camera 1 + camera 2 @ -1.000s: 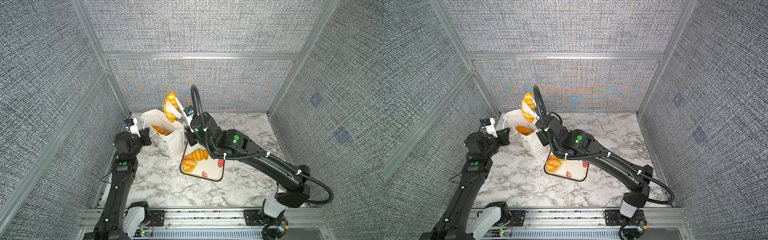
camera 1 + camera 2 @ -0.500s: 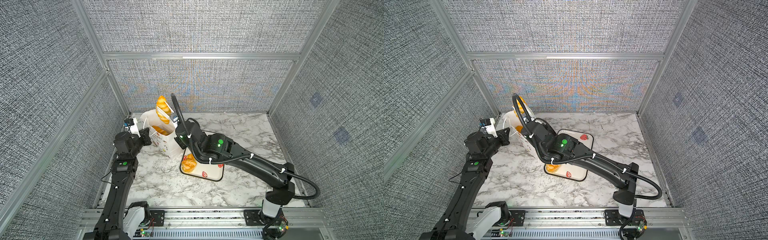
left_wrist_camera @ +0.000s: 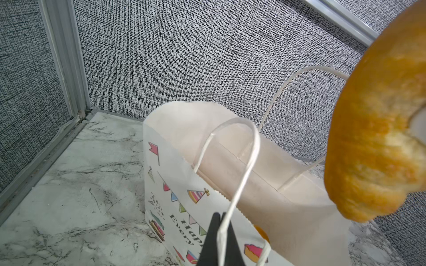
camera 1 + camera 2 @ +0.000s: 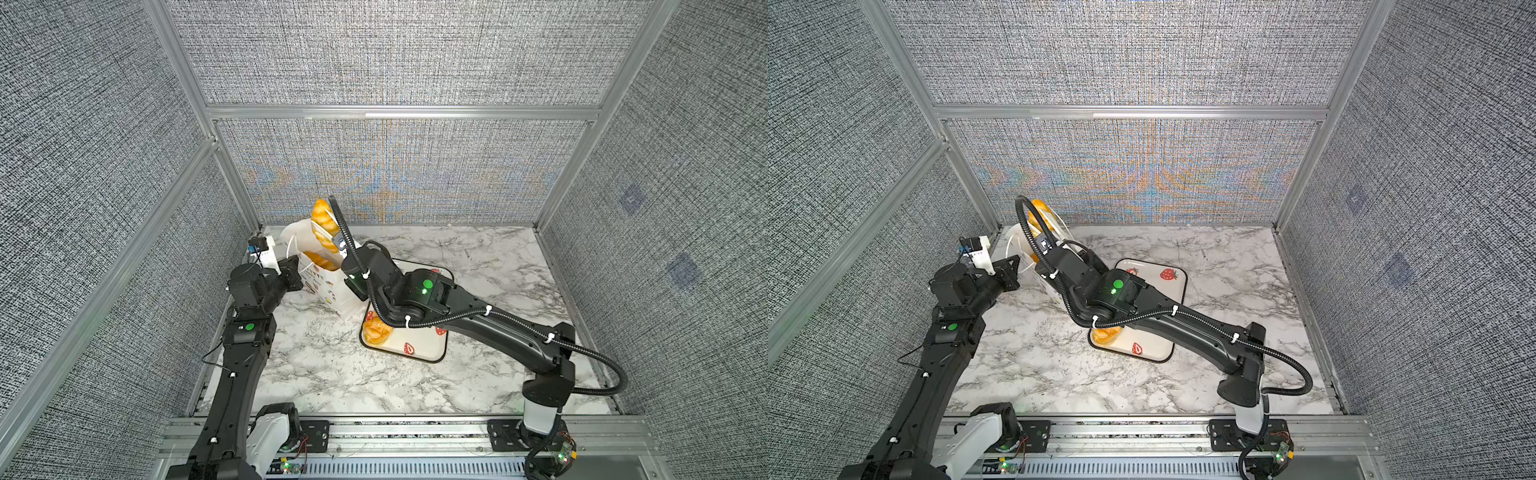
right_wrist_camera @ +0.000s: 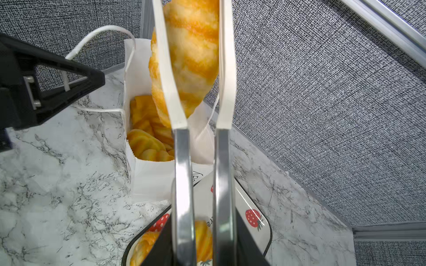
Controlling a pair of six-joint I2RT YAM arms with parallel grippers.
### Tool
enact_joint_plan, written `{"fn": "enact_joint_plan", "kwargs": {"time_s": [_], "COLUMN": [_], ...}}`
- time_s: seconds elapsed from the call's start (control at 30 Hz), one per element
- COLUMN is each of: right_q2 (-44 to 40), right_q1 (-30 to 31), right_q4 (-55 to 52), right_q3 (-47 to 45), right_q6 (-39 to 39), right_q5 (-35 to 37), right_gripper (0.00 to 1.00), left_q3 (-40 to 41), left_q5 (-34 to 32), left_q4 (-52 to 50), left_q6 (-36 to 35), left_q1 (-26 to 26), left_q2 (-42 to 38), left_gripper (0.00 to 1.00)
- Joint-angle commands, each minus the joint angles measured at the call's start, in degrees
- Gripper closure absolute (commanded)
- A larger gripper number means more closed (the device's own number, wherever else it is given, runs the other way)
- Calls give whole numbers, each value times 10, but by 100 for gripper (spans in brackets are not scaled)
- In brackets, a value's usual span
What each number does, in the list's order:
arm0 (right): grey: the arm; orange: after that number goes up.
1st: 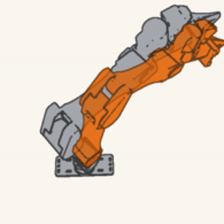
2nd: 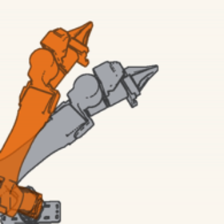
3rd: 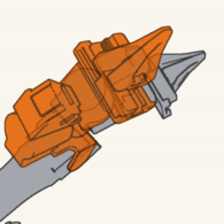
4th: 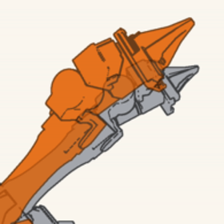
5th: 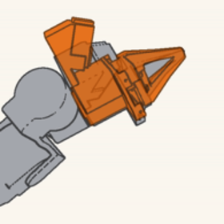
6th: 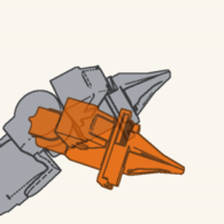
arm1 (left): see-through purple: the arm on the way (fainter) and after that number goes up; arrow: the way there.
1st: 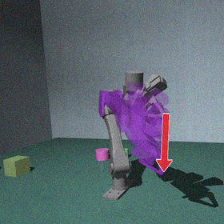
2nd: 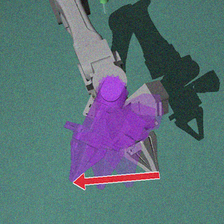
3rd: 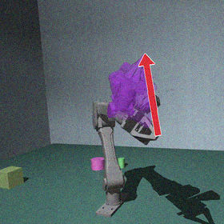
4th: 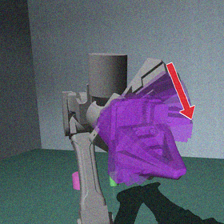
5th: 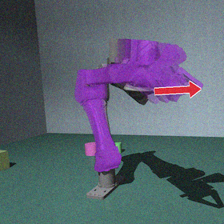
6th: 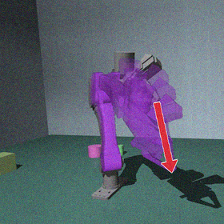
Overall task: Pack bread into a paper bag
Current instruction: Place the bread in the paper bag.
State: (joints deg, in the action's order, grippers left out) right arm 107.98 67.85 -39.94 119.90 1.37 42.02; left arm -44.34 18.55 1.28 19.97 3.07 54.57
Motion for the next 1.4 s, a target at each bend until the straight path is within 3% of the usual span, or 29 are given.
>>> {"fn": "enact_joint_plan", "kwargs": {"time_s": [0.0,1.37], "right_q2": [6,9], "right_q1": [0,-11], "right_q4": [5,2], "right_q3": [-2,-68], "right_q6": [-10,-59], "right_q5": [4,-15], "right_gripper": [70,60], "left_q3": [1,1], "left_q5": [7,4], "left_q4": [18,16], "left_q6": [2,0], "left_q1": [0,0], "left_q2": [-1,-4], "left_gripper": [100,100]}}
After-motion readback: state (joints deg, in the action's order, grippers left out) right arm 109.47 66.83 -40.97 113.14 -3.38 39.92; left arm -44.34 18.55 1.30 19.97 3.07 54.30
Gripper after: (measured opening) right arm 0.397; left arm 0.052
